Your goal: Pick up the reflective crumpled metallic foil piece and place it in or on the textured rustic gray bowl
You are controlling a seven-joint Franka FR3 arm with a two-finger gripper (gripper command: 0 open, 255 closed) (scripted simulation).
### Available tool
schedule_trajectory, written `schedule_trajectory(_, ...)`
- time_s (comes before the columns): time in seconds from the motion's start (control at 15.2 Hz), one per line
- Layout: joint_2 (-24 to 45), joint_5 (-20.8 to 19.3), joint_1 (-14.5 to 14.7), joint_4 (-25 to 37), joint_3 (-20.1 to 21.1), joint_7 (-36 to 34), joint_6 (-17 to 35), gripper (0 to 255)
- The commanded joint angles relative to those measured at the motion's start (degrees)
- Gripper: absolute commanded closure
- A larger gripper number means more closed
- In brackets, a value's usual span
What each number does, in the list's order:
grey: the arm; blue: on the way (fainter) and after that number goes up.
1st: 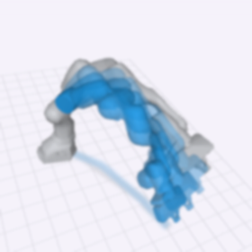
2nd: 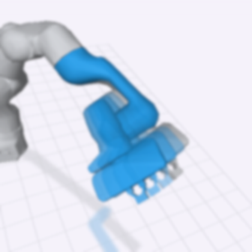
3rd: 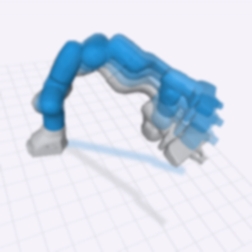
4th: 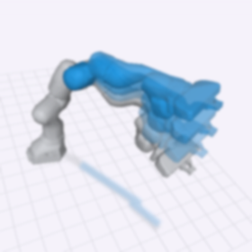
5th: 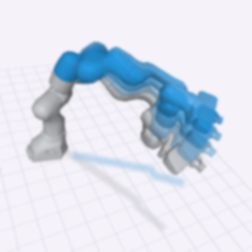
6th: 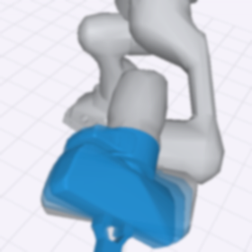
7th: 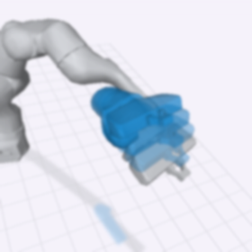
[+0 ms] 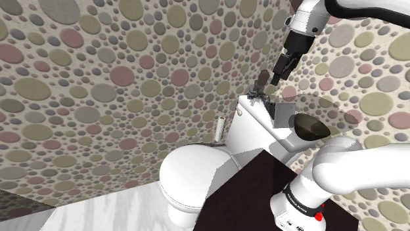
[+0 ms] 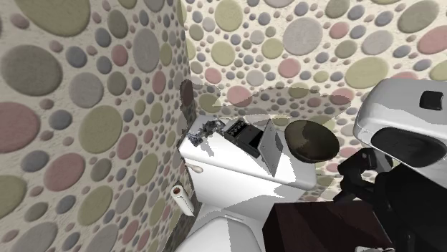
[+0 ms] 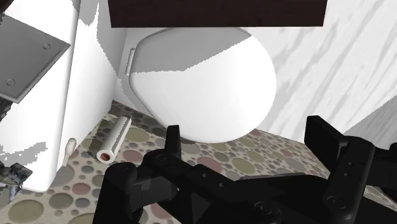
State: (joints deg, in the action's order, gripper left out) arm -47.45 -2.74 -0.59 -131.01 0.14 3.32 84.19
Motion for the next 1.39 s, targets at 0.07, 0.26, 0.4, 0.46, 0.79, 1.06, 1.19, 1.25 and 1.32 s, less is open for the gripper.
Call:
schedule_trajectory(0.07,0.99,-0.78,-0.24,-0.24,-1.05,1.19,1.08,0)
schedule_trajectory(0.26,4.35,-2.99,-0.91,-0.53,-4.19,4.65,4.38,0)
schedule_trajectory(0.4,6.91,-4.29,-1.35,-0.36,-6.25,6.92,6.59,0)
schedule_trajectory(0.46,8.29,-4.88,-1.55,-0.17,-7.26,8.05,7.69,0)
schedule_trajectory(0.79,16.04,-7.12,-2.42,1.87,-12.18,13.64,13.05,0)
schedule_trajectory(1.06,23.17,-7.88,-2.89,4.8,-15.94,18.19,17.02,0)
schedule_trajectory(1.19,27.01,-7.83,-3.11,6.69,-17.71,20.54,18.83,0)
schedule_trajectory(1.25,28.99,-7.7,-3.21,7.74,-18.57,21.74,19.68,0)
schedule_trajectory(1.32,31.02,-7.48,-3.32,8.86,-19.41,22.96,20.5,0)
